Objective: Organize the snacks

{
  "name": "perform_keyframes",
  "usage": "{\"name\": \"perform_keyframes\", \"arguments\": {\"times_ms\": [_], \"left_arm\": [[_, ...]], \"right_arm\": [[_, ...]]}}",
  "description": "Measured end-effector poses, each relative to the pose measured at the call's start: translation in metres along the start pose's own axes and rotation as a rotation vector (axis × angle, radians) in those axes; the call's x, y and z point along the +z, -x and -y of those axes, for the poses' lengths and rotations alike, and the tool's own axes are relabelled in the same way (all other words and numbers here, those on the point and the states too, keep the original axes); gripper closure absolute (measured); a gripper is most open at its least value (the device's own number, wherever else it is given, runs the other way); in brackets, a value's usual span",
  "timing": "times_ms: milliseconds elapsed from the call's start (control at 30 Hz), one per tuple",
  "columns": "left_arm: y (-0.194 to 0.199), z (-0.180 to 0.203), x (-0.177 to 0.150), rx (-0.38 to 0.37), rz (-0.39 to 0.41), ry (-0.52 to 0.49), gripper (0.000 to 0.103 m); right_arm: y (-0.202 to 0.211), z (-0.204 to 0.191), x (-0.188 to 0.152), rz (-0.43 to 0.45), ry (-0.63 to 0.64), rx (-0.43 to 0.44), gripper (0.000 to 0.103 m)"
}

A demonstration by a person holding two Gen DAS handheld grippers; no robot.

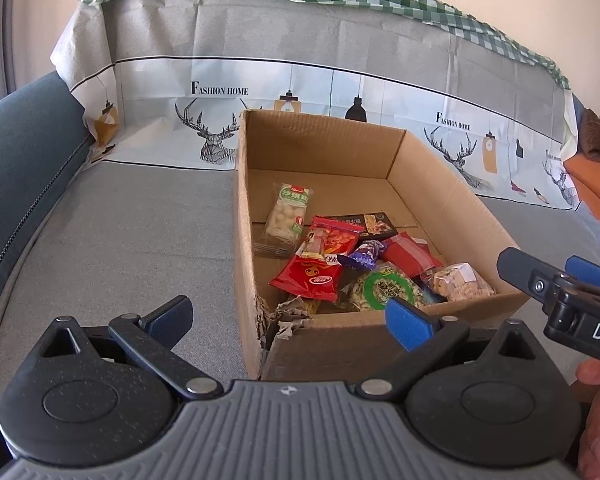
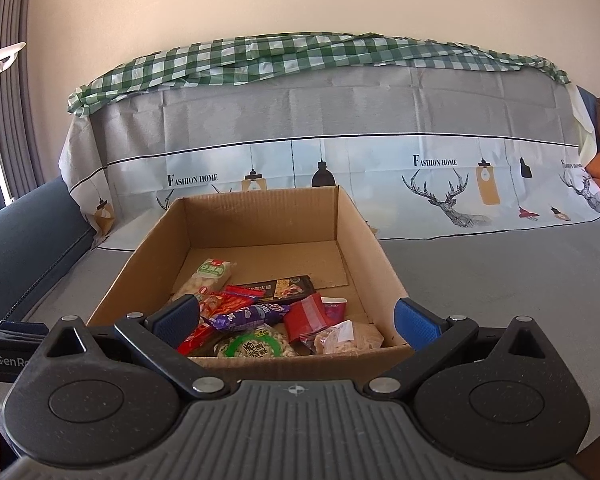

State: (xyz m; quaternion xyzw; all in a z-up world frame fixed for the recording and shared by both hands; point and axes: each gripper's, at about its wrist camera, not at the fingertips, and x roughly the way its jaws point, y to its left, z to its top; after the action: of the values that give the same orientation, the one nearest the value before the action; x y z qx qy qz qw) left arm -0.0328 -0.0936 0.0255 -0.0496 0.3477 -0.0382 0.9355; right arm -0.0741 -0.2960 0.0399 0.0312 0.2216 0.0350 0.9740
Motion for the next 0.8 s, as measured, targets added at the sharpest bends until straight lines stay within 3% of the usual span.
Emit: {"name": "perform_keyframes", "arguments": {"times_ms": [800], "left_arm": [[-0.0026,0.0011,-0.0010,-0.004,-0.009,-0.002,0.001]], "right_arm": [[-0.0003,-0.0012,-0.0003,-0.002,0.001,-0.001,0.001]]}}
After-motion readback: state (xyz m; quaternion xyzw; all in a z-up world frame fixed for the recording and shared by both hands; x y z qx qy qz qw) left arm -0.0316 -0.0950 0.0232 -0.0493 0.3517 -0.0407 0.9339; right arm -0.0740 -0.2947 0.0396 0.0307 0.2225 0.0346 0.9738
